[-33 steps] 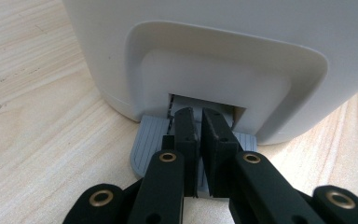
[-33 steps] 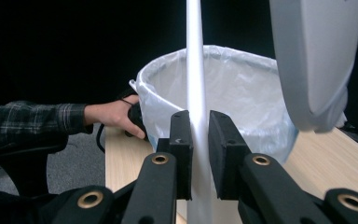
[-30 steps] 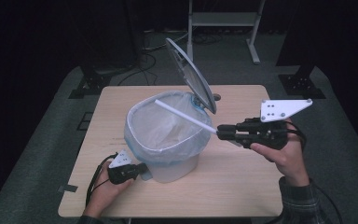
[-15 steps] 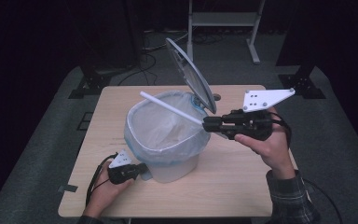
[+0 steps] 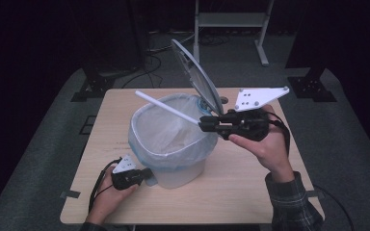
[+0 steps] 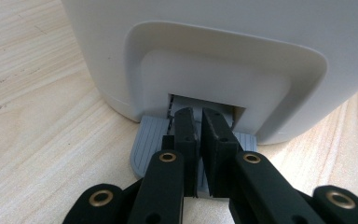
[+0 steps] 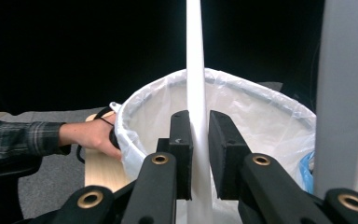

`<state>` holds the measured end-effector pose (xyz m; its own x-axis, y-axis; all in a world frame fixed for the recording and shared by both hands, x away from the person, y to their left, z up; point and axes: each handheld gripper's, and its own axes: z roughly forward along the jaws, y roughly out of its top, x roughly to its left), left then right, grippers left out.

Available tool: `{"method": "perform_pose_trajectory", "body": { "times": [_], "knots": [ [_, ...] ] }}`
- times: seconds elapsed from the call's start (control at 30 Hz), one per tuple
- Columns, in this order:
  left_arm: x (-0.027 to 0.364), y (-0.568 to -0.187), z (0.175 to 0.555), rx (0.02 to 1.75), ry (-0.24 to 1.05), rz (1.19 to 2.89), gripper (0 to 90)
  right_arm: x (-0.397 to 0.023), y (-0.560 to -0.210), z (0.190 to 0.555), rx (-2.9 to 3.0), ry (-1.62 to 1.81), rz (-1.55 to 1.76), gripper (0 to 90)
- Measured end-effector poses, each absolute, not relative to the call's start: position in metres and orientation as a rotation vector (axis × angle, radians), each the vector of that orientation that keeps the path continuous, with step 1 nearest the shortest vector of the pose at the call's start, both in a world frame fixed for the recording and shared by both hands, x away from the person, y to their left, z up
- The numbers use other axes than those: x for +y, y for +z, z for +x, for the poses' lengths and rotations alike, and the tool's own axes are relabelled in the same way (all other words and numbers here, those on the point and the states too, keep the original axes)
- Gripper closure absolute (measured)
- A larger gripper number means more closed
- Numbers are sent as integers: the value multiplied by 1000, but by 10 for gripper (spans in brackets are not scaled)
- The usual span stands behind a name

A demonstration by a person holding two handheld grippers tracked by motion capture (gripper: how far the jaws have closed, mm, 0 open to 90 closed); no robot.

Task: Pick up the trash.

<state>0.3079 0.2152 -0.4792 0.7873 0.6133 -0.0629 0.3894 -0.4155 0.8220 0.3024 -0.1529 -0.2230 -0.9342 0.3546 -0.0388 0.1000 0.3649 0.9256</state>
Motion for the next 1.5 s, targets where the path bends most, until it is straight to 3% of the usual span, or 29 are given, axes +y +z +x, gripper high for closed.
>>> {"method": "perform_pose_trajectory", "body": {
  "times": [1.5],
  "knots": [
    [214, -479, 308, 741, 306, 2060, 848, -148, -225, 307, 2389, 1565, 443, 787]
  ]
}}
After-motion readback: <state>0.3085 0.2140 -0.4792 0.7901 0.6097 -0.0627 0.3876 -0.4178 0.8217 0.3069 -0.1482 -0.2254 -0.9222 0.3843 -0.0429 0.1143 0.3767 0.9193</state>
